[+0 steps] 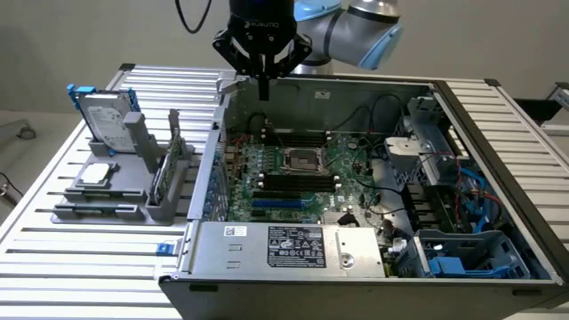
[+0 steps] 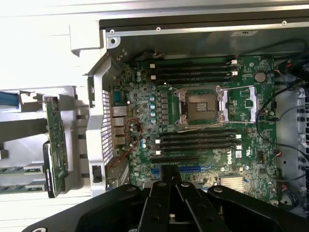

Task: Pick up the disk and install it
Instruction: 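Reach for the disk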

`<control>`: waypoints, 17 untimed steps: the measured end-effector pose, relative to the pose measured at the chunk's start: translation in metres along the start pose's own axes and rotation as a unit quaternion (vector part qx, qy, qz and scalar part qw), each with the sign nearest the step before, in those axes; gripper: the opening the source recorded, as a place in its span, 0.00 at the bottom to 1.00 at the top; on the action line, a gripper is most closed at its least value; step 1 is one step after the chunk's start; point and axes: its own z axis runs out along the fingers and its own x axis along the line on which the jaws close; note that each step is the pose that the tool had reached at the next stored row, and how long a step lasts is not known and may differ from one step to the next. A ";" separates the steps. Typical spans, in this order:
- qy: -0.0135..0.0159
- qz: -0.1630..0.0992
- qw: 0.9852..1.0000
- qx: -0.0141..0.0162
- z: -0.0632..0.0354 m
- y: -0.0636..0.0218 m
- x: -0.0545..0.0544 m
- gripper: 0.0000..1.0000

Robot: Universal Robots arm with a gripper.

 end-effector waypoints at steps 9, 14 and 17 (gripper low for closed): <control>0.000 0.000 1.000 0.000 -0.0003 -0.0007 0.010 0.11; 0.001 0.000 1.000 0.000 -0.0007 -0.0020 0.033 0.11; 0.001 0.000 1.000 0.000 -0.0010 -0.0028 0.047 0.11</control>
